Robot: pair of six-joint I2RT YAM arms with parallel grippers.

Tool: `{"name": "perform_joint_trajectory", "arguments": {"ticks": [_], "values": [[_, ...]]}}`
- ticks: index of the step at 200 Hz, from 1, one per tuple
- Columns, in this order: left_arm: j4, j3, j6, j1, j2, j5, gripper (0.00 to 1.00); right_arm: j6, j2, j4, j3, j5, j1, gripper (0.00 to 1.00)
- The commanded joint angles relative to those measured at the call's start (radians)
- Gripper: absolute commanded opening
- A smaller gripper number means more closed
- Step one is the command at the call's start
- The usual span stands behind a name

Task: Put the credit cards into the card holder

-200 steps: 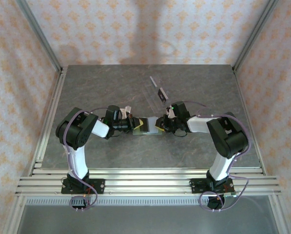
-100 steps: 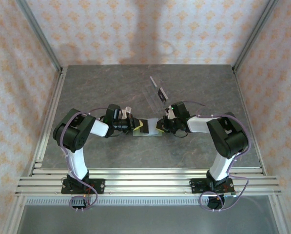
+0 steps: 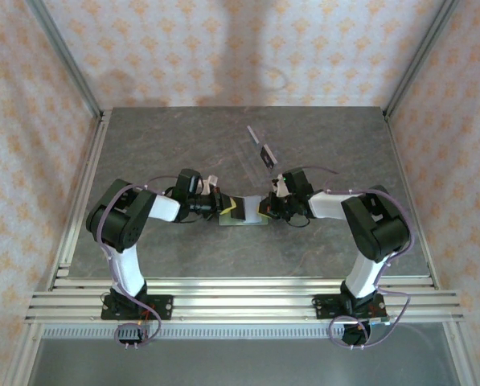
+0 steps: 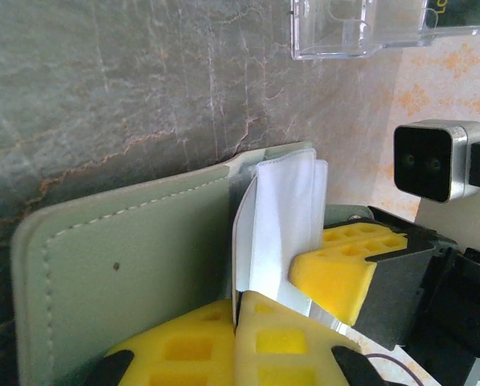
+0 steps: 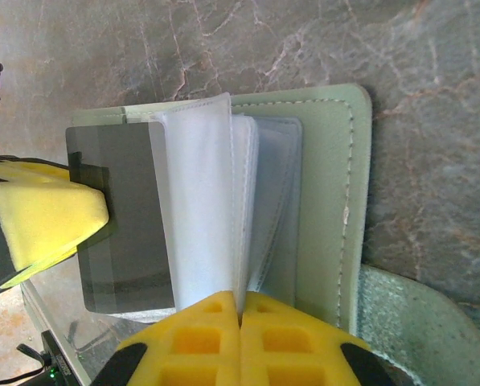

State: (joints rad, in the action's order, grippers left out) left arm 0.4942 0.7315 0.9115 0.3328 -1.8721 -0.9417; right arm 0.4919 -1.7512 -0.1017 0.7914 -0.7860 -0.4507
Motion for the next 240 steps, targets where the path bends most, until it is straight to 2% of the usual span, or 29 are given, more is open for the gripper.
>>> {"name": "perform_joint_trajectory", "arguments": {"ticks": [1,14,19,24,28,43,70,99,133,162,240], "values": [[-0.018,-0.007,-0.009,-0.005,0.019,0.019,0.00,-0.020,0.023,0.024,0.019,-0.017,-0.006,0.00],[0.030,-0.023,0.014,-0.003,0.018,0.023,0.00,-0.013,0.022,0.012,0.015,-0.021,-0.005,0.05],[0.054,-0.032,0.026,-0.003,0.016,0.025,0.00,-0.011,0.022,0.012,0.014,-0.018,-0.005,0.11],[0.078,-0.041,0.037,-0.003,0.016,0.027,0.00,-0.013,0.024,0.012,0.013,-0.018,-0.005,0.23],[0.100,-0.049,0.045,-0.003,0.016,0.030,0.00,-0.013,0.024,0.012,0.014,-0.016,-0.005,0.27],[0.169,-0.068,0.075,-0.002,0.009,0.037,0.00,-0.014,0.031,0.011,0.011,-0.017,-0.005,0.30],[0.244,-0.085,0.095,0.005,-0.012,0.036,0.00,-0.004,0.055,0.014,0.015,-0.019,-0.005,0.28],[0.334,-0.122,0.119,0.012,-0.016,0.064,0.00,-0.010,0.073,0.045,0.029,-0.009,-0.006,0.11],[0.392,-0.147,0.135,0.018,-0.017,0.088,0.00,-0.008,0.065,0.046,0.031,-0.009,-0.005,0.02],[0.455,-0.162,0.155,0.030,-0.030,0.101,0.00,0.002,0.060,0.032,0.027,-0.012,-0.005,0.01],[0.458,-0.158,0.152,0.057,-0.078,0.086,0.00,-0.004,0.059,0.040,0.028,-0.003,-0.005,0.02]]}}
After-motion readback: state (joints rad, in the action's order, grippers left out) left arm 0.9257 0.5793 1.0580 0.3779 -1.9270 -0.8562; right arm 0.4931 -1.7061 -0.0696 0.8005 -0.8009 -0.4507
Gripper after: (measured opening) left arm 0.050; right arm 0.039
